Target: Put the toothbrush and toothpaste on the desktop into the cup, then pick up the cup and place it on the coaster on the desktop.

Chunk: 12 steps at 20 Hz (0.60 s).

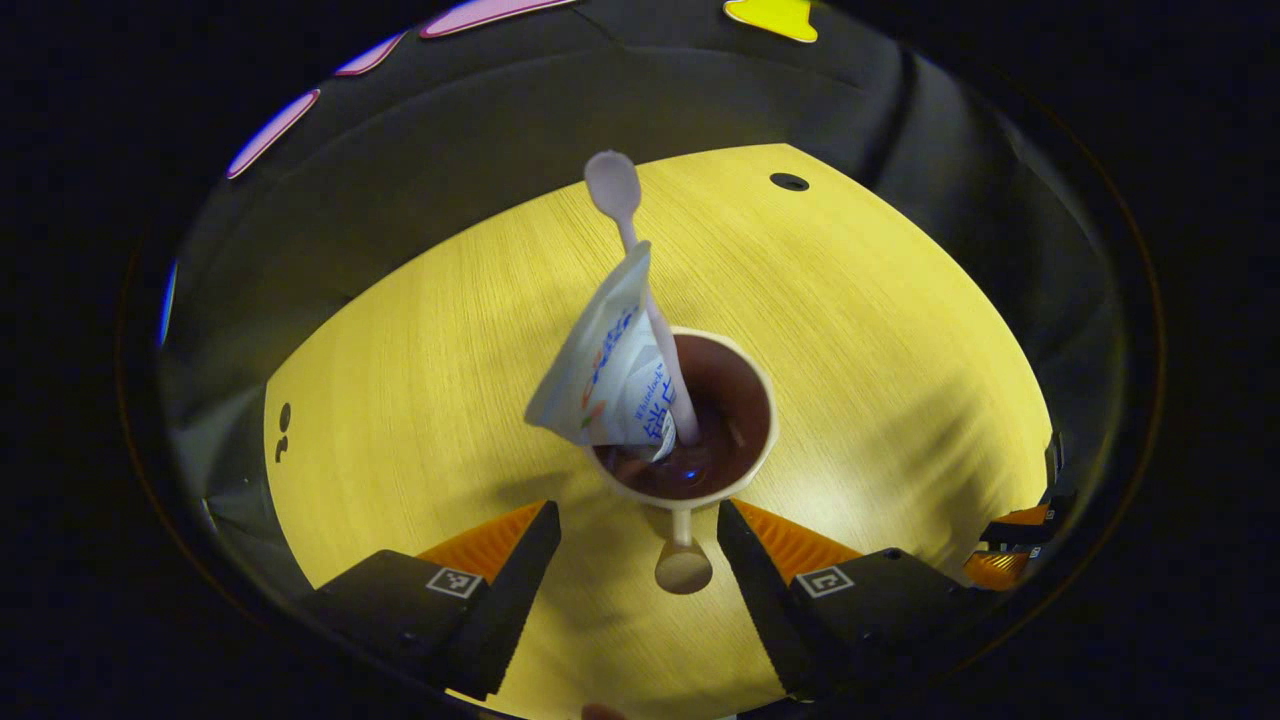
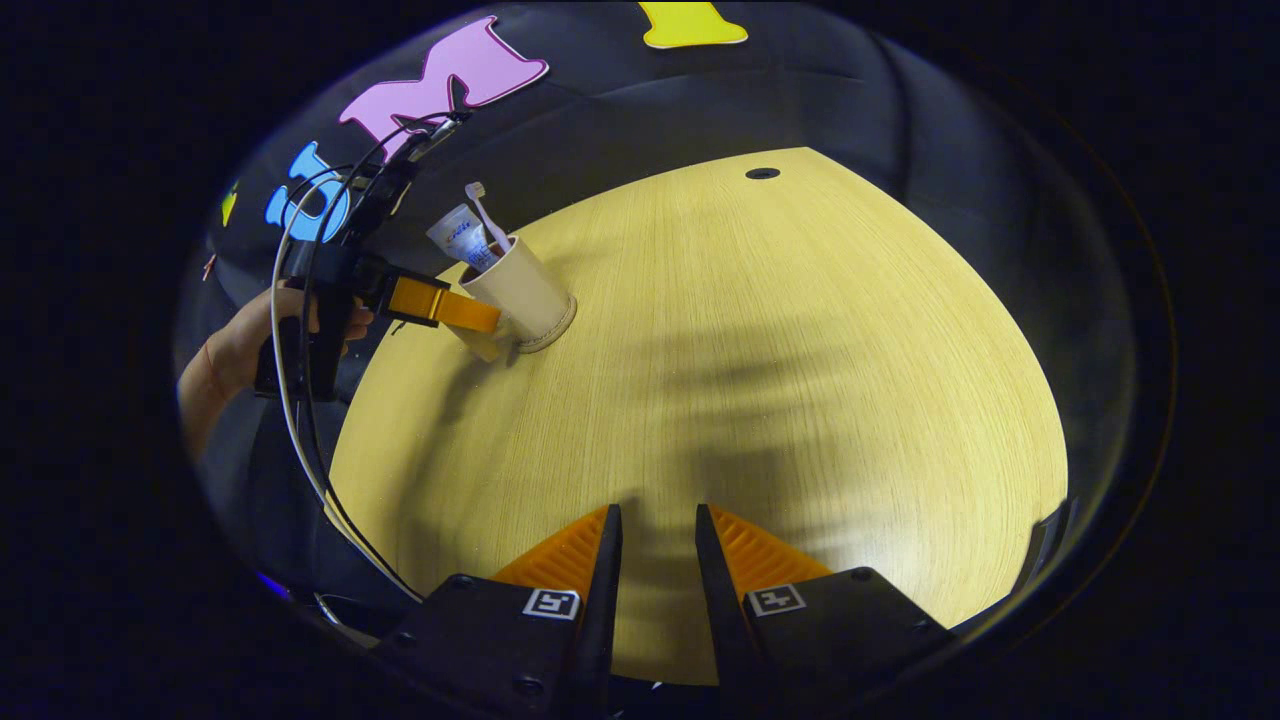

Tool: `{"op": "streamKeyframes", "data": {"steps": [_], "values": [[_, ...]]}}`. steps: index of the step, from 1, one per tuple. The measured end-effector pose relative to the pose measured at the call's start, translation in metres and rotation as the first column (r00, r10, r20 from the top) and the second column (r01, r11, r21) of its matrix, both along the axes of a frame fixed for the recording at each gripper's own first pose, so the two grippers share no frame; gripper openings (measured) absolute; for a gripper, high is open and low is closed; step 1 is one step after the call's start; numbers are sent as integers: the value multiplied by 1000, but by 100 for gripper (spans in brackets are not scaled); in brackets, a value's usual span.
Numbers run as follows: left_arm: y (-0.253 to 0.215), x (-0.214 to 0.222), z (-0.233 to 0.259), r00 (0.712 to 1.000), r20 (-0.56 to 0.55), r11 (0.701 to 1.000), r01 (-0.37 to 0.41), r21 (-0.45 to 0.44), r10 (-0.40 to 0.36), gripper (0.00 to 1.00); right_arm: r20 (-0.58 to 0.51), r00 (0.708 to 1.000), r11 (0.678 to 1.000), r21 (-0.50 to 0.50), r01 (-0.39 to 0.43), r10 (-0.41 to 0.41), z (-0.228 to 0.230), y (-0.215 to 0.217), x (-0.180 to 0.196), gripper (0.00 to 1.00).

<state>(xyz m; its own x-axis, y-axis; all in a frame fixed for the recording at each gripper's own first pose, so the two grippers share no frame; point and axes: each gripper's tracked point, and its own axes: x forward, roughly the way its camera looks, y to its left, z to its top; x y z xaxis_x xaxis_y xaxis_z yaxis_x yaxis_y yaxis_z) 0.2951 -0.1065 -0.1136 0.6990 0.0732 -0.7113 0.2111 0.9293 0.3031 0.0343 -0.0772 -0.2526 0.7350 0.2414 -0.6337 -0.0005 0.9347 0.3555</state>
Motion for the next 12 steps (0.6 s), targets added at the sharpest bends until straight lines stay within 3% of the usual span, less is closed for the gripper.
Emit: {"op": "streamKeyframes", "data": {"steps": [12], "values": [[6,-69,27,993,105,997,57,-46,-52,98,24,999,997,-73,-21,23,9,17,13,46]]}}
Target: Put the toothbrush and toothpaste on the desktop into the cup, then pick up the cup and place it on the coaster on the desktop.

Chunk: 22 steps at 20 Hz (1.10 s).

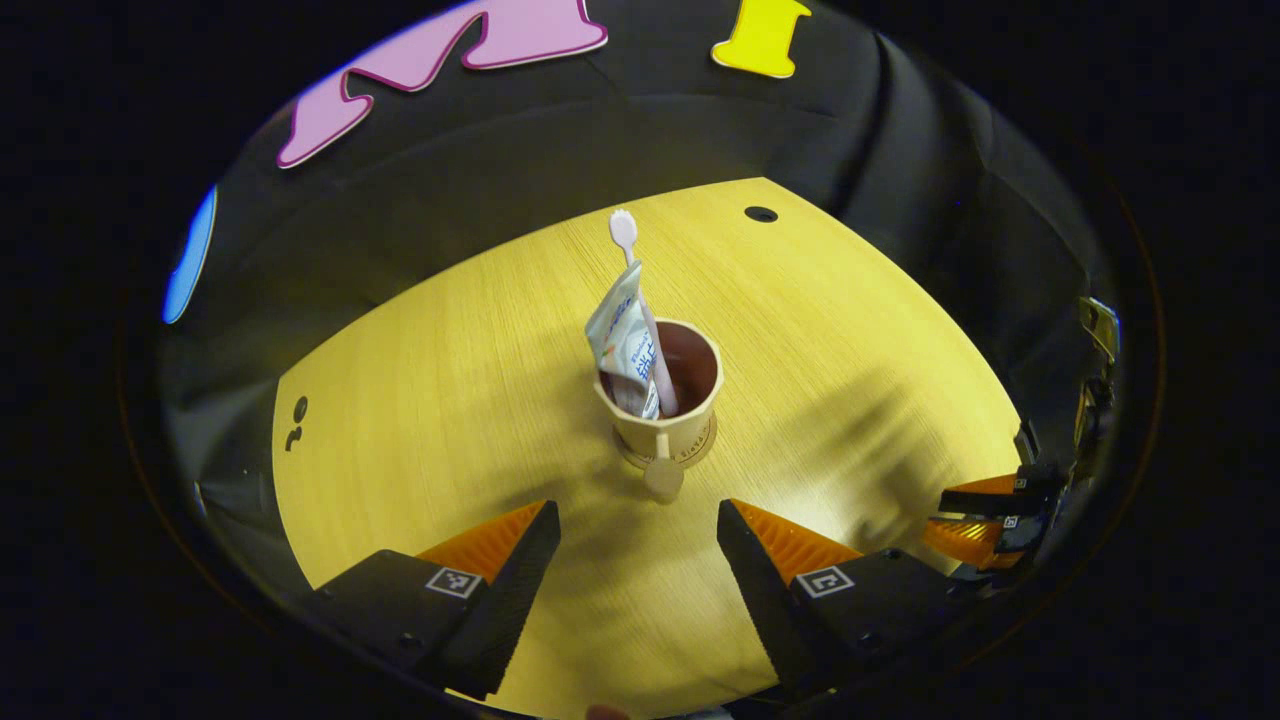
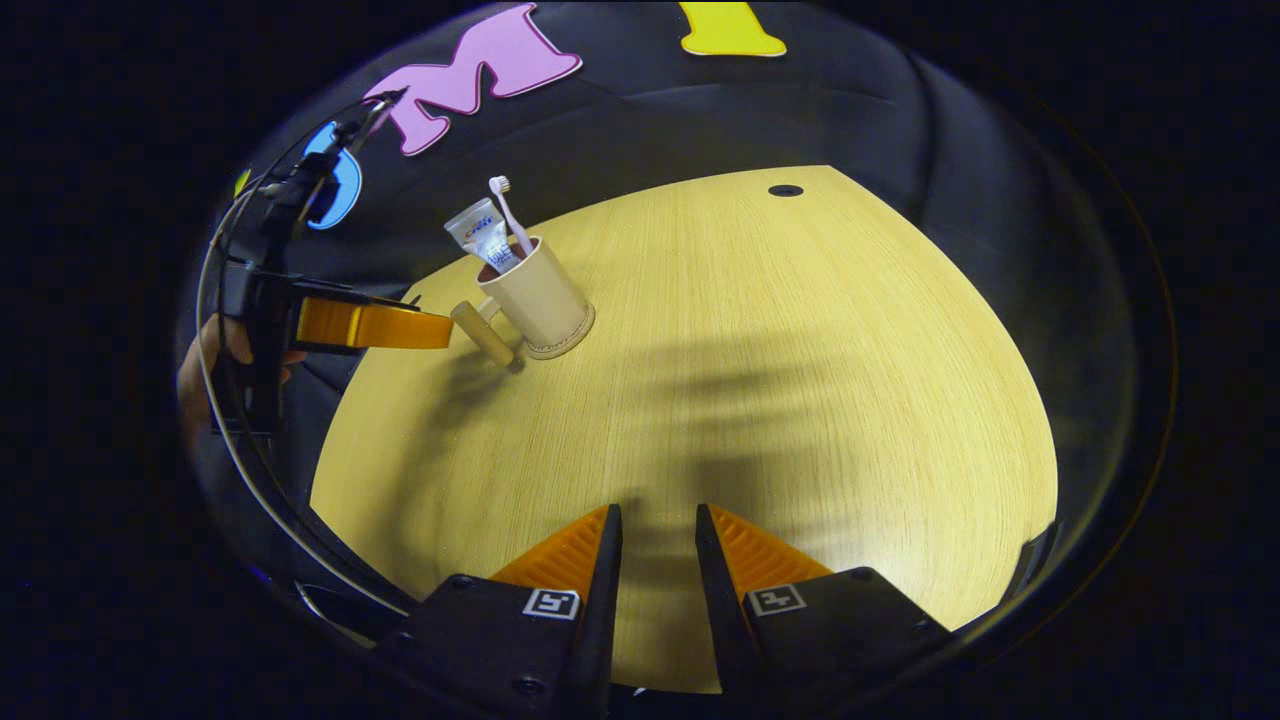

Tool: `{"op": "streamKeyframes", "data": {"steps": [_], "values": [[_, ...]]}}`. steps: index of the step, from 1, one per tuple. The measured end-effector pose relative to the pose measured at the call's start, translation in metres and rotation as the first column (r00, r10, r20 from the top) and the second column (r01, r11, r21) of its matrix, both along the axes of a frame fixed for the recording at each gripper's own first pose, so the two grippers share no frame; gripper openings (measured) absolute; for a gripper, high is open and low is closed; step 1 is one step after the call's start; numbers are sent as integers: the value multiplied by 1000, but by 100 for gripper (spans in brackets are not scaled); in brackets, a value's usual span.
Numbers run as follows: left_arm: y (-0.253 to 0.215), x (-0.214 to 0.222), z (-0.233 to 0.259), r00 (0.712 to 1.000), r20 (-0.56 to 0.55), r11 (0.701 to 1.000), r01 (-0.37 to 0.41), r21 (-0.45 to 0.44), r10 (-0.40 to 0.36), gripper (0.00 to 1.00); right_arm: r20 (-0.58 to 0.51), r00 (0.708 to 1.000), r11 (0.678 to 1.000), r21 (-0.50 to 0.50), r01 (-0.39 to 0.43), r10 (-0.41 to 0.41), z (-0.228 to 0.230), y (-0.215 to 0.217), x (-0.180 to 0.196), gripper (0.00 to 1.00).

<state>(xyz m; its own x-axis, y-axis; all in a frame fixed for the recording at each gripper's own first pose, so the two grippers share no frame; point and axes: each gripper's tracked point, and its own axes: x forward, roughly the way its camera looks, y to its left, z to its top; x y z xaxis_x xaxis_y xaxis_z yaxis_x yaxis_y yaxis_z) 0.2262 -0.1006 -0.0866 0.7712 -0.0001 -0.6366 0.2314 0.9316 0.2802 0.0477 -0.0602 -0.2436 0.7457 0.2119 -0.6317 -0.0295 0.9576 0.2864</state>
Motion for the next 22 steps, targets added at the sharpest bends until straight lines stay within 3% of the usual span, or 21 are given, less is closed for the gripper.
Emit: {"op": "streamKeyframes", "data": {"steps": [7,13,17,22], "values": [[23,-71,9,997,79,999,6,-54,-2,98,-5,1000,999,-50,-16,16,5,21,-1,46],[46,-113,6,984,166,984,-42,-172,71,98,0,1000,998,-57,-19,19,15,36,-2,46],[59,-128,-9,978,168,967,-81,-240,124,98,8,1000,998,-57,-9,9,21,41,-5,46],[73,-144,-37,982,105,957,-122,-264,155,96,3,1000,998,-61,-4,4,21,44,-8,46]]}}
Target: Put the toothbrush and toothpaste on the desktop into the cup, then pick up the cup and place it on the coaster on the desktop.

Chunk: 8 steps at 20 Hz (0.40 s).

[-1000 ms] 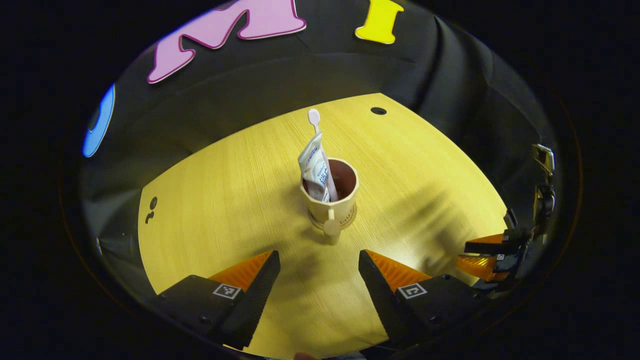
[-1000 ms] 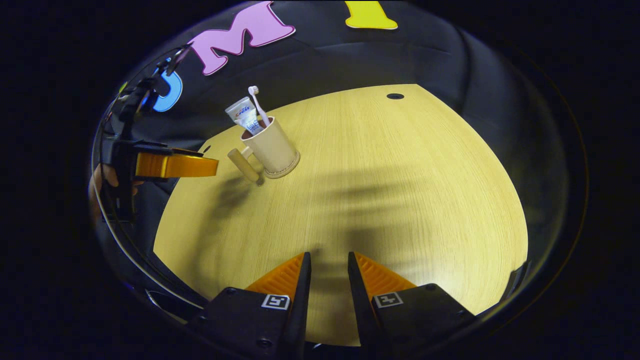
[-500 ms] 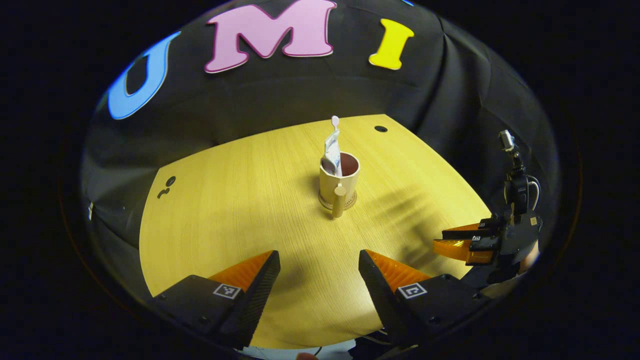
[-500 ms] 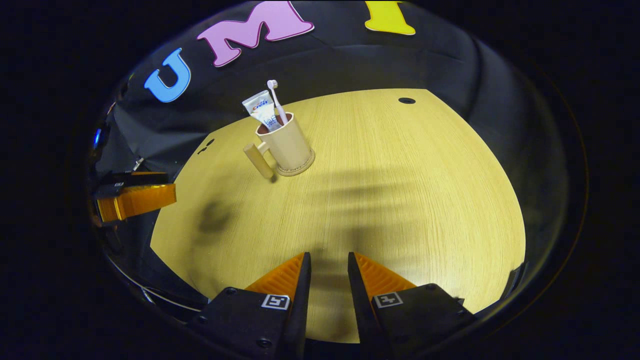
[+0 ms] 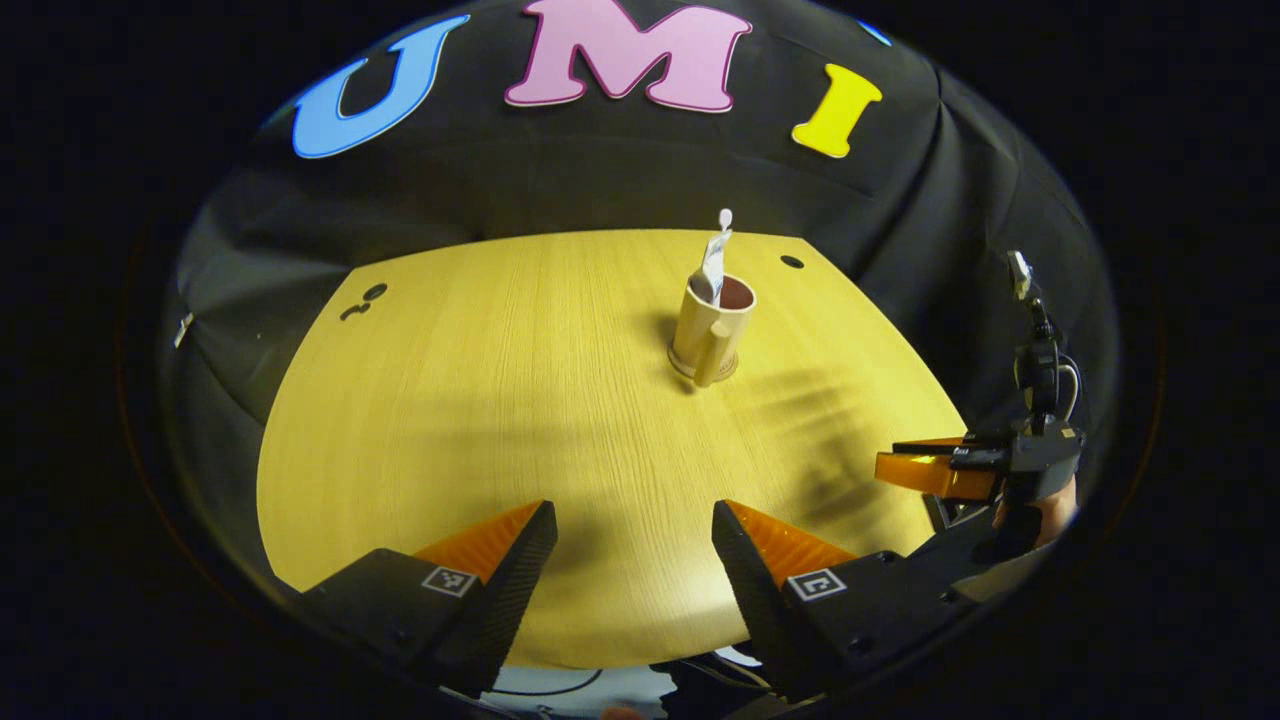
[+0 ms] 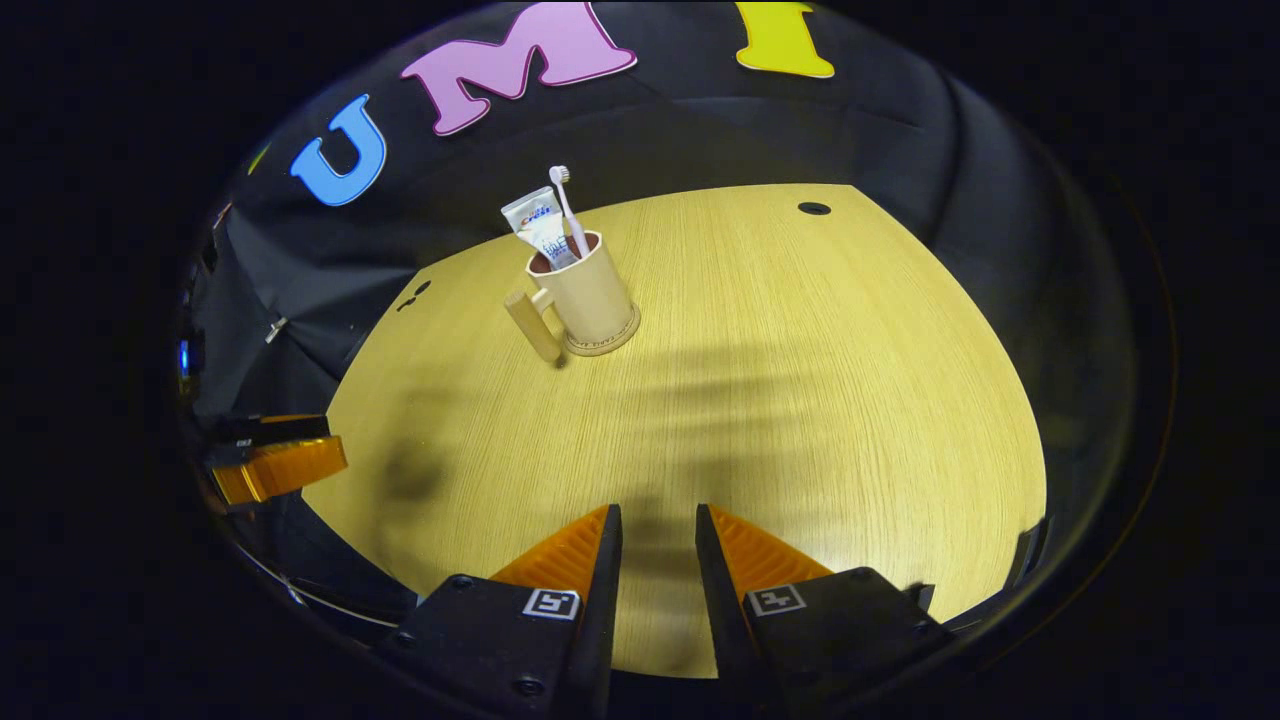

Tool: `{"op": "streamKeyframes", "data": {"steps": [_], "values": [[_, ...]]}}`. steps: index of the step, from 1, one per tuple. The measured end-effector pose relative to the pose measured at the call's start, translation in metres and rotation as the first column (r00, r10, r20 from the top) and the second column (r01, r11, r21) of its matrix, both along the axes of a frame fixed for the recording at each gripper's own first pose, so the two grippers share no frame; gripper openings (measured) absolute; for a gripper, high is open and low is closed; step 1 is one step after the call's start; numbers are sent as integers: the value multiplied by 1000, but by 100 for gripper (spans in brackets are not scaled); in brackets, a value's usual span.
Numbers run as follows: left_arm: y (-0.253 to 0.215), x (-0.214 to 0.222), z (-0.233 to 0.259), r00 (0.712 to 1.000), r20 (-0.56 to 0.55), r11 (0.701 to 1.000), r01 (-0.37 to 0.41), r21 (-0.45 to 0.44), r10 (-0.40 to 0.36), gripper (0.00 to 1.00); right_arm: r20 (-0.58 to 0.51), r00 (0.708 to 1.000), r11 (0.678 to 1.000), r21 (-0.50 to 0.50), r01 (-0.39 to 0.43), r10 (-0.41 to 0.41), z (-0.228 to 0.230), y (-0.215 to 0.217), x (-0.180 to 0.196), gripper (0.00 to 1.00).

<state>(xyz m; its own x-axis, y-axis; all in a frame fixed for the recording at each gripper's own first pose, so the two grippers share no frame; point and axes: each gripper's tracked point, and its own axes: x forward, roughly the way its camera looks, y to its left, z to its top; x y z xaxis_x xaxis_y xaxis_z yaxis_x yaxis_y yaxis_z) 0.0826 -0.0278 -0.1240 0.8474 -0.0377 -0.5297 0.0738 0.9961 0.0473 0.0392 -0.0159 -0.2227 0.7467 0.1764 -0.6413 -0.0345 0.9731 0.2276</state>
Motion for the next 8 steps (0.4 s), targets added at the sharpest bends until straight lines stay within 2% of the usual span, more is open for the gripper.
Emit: {"op": "streamKeyframes", "data": {"steps": [7,8], "values": [[5,-8,-21,999,-41,1000,-6,-1,6,96,2,1000,1000,2,13,-13,2,0,1,46],[6,-7,-20,999,-44,1000,-3,0,3,96,3,1000,1000,3,12,-12,1,1,1,29]]}}
